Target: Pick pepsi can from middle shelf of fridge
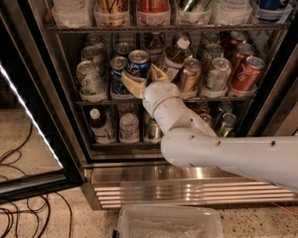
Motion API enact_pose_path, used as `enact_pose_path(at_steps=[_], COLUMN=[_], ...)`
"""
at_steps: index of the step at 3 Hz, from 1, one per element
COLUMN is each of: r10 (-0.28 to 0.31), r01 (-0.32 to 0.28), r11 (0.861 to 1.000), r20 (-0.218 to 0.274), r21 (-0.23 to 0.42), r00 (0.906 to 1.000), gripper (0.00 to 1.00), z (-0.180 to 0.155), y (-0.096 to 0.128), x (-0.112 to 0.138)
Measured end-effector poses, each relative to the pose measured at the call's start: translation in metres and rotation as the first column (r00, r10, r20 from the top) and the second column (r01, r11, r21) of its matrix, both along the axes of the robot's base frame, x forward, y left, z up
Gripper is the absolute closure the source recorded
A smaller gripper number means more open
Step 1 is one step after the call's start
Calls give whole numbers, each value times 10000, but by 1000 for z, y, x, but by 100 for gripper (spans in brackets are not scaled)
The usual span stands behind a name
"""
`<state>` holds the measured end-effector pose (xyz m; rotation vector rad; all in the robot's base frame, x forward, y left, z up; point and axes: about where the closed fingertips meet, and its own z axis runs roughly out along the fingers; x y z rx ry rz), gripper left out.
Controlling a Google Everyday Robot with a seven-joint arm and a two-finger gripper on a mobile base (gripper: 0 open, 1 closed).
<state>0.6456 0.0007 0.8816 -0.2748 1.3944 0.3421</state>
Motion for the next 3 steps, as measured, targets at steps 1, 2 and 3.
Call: enact_pose_path(at_steps=[1,2,3], r10=[805,909,1212], r01=[-808,-910,-1209], r11=[9966,9958,9923], r20=[206,125,-100], r21=[154,101,264], r00=[9965,9958,9926], gripper=[100,100,100], z=[8,10,11], y=[18,22,27], x=[-10,-22,-53])
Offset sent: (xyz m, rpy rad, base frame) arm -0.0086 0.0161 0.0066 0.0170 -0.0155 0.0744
